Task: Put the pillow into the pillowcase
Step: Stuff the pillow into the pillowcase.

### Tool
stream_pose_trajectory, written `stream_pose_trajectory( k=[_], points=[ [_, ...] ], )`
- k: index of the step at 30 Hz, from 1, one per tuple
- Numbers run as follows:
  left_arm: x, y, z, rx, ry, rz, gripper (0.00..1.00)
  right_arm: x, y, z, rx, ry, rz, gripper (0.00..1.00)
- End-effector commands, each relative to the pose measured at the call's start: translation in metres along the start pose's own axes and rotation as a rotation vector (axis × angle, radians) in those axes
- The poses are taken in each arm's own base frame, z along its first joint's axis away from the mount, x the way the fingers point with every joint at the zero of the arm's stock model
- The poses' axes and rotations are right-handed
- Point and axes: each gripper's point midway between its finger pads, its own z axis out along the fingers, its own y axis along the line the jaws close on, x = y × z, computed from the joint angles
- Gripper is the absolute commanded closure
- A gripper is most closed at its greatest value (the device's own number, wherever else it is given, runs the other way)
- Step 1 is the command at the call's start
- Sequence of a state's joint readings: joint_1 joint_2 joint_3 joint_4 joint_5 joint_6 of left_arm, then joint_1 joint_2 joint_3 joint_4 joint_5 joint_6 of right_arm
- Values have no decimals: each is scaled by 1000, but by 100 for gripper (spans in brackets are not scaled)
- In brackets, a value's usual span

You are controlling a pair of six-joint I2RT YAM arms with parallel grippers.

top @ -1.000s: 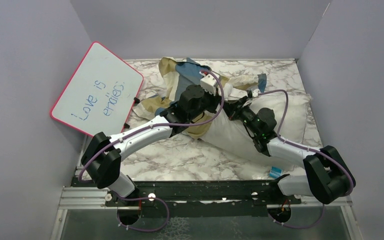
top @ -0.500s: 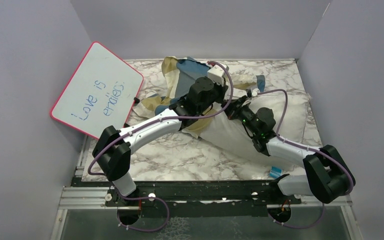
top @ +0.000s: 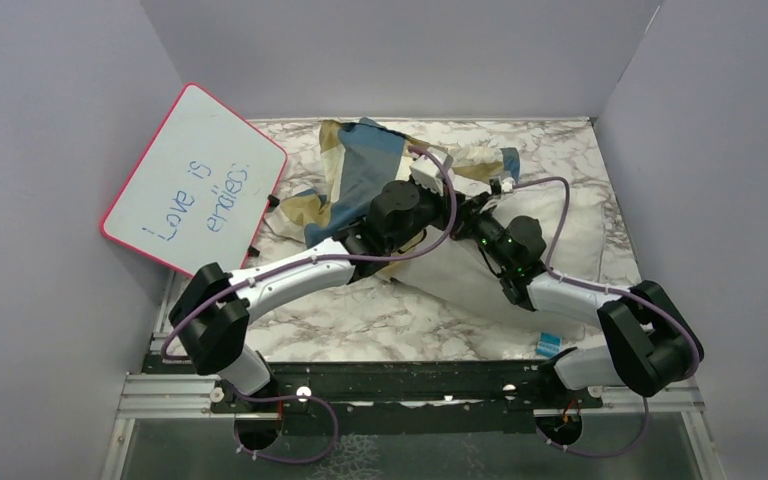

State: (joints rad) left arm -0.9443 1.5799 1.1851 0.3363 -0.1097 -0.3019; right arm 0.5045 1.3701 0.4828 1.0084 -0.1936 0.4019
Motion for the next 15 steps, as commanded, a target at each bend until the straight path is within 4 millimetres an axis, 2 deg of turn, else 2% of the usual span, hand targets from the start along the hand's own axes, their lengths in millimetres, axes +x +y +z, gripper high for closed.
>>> stream_pose_trajectory(
  k=[1, 4, 8, 12, 15],
  points=[
    [9, 2, -29, -55, 51, -27, 80, 52, 7, -6, -5, 180, 126, 100],
    [5, 26, -49, -165, 53, -3, 63, 51, 5, -5, 11, 178, 124, 100],
    [17, 53, -74, -241, 96, 2, 54, 50, 1, 1, 25, 178, 126, 100],
    [48, 81, -101, -332, 165, 4, 48, 52, -8, 17, 73, 207, 133, 99],
    [72, 96, -119, -376, 208, -18, 43, 53, -20, 31, 130, 230, 144, 94]
  ],
)
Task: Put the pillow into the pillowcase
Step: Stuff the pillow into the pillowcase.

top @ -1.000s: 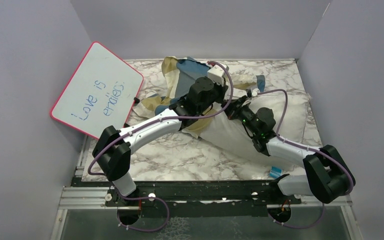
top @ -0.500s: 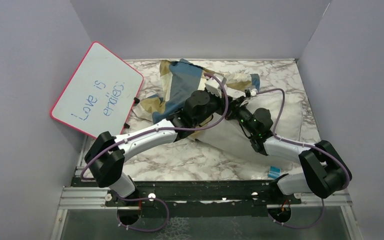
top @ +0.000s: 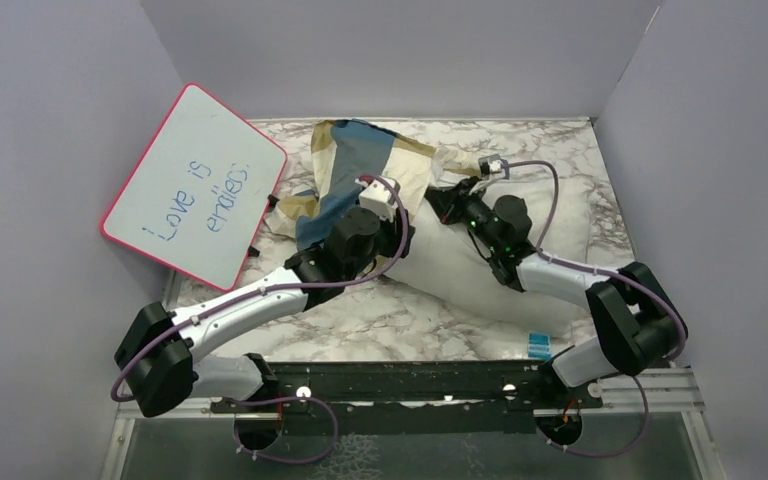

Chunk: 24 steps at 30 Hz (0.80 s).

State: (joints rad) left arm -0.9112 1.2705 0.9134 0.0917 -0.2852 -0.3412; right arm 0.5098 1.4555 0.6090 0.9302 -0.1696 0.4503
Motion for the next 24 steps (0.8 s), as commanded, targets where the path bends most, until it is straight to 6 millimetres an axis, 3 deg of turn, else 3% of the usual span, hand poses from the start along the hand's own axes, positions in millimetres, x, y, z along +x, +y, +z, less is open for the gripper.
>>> stream_pose_trajectory(
  k=[1, 6, 11, 14, 17, 21, 24],
  points=[
    [45, 38, -18, -122, 98, -12, 41, 55, -24, 10, 124, 204, 91, 91],
    [75, 53, -24, -168, 143, -40, 39, 24, -60, 26, 218, 202, 88, 74],
    [79, 69, -11, -207, 106, -77, 53, -8, -59, 20, 232, 303, -77, 50],
    [71, 70, 16, -147, 58, -66, 54, -7, -50, 3, 195, 397, -148, 38],
    [64, 73, 46, -92, 45, -48, 58, -3, -44, -16, 160, 466, -213, 32],
    [34, 65, 70, -15, -9, -11, 63, 3, -31, -46, 112, 547, -248, 30],
    [7, 59, 85, 16, -58, 42, 63, -4, -18, -55, 69, 525, -259, 29]
  ],
)
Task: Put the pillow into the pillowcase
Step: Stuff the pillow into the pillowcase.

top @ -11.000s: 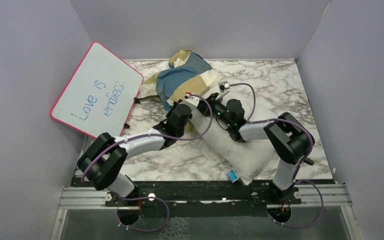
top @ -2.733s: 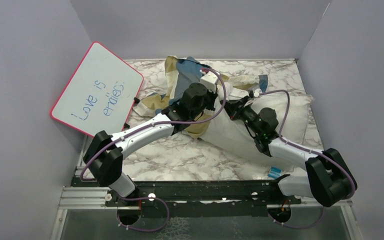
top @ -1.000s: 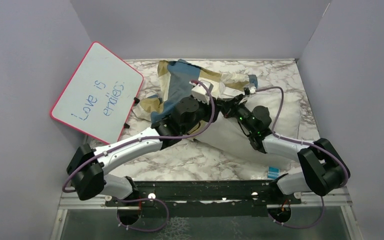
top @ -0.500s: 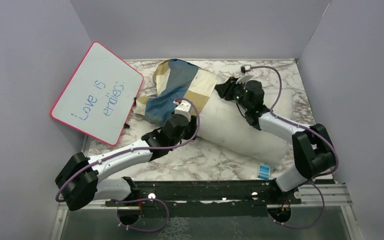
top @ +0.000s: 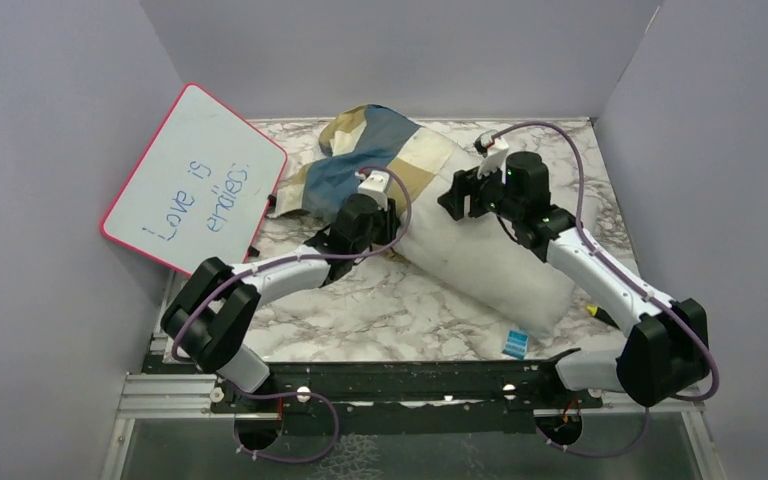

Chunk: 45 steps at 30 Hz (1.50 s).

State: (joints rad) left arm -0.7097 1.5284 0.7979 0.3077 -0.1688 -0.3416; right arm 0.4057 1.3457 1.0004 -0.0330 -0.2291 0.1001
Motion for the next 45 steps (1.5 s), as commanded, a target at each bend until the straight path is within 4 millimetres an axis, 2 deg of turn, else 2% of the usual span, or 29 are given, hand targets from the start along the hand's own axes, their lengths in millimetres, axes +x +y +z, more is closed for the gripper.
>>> stream_pose_trajectory(
  k=[1, 3, 5, 8, 10, 15, 18, 21, 23, 26, 29, 39, 41, 42, 43, 45],
  points=[
    [-88, -32, 18, 147, -209, 68, 63, 19, 22, -27, -102, 71, -55, 29],
    [-104, -33, 23, 184, -223, 33, 63, 14, 23, -27, -109, 58, -69, 28],
    [-114, -37, 18, 237, -229, -5, 62, 14, 26, -24, -128, 71, -76, 28],
    [-122, -41, -4, 265, -253, -26, 53, 18, 31, -18, -153, 73, -129, 25],
    [-121, -37, -21, 253, -270, -55, 47, 18, 37, -15, -163, 43, -183, 25],
    [-99, -10, -50, 188, -237, -184, 40, 18, 51, -4, -154, 33, -330, 19],
    [-84, 7, -63, 147, -202, -249, 39, 26, 81, 3, -198, 44, -431, 17],
    [-79, 24, -76, 98, -170, -279, 37, 32, 95, 6, -176, 27, -523, 16],
    [-77, 33, -83, 85, -158, -295, 36, 40, 91, 10, -130, 41, -592, 13],
    [-71, 45, -92, 72, -157, -336, 35, 36, 78, 20, -23, 18, -702, 5],
    [-61, 47, -96, 89, -157, -383, 34, 42, 67, 29, 30, 12, -773, 2],
    [-23, 47, -84, 122, -93, -459, 38, 90, 17, 69, 242, 133, -963, 1],
    [-17, 45, -80, 133, -73, -456, 39, 85, 6, 78, 295, 113, -950, 7],
    [-16, 44, -78, 143, -68, -445, 39, 84, 7, 84, 264, 119, -913, 17],
    [-13, 41, -76, 161, -56, -432, 39, 77, 7, 86, 249, 112, -860, 31],
    [-11, 37, -72, 190, -39, -399, 39, 57, 16, 89, 200, 56, -779, 68]
  ],
)
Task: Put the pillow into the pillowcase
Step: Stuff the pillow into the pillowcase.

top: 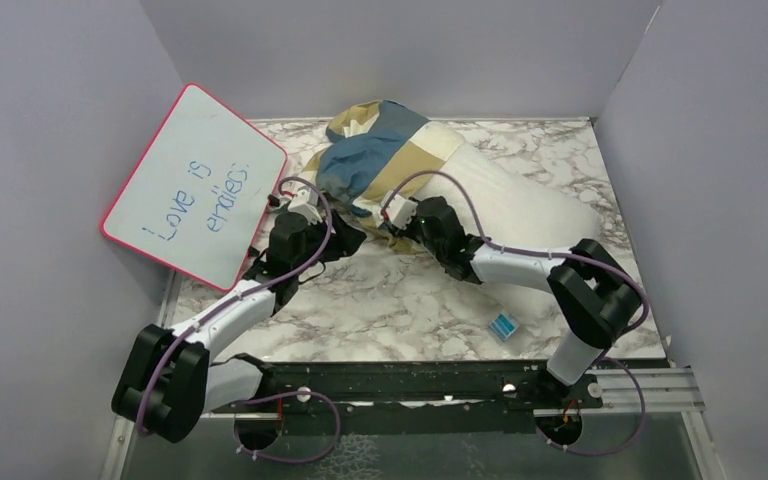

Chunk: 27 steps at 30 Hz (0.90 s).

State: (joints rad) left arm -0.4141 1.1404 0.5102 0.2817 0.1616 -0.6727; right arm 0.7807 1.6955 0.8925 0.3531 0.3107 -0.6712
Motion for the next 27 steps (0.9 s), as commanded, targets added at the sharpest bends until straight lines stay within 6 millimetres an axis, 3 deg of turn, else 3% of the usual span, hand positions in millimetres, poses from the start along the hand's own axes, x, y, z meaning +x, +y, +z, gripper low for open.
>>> stream_pose_trajectory(
  k=[1, 2, 3, 9, 12, 17, 22, 25, 27],
  points=[
    [3, -16, 10, 107, 27, 48, 39, -23, -36, 7, 37, -66, 175, 85],
    [3, -16, 14, 112, 26, 61, 39, -31, -41, 6, 33, -88, 196, 97],
    [4, -16, 18, 117, 19, 73, 39, -39, -43, 6, 12, -105, 224, 99],
    [14, -31, 55, 143, 1, 176, 33, -76, -68, -12, -99, -257, 462, 100],
    [8, -33, 73, 107, -41, 196, 29, -90, -82, -21, -116, -298, 533, 100],
    [-11, -40, 95, 106, -129, 202, 26, -100, -103, -30, -110, -335, 608, 100],
    [-18, -47, 121, 106, -145, 173, 25, -97, -108, -31, -125, -341, 668, 100],
    [-13, -37, 129, 56, -149, 134, 31, -102, -108, -33, -141, -364, 702, 100],
    [-10, -37, 130, 49, -153, 137, 45, -103, -107, -31, -148, -374, 727, 100]
  ],
)
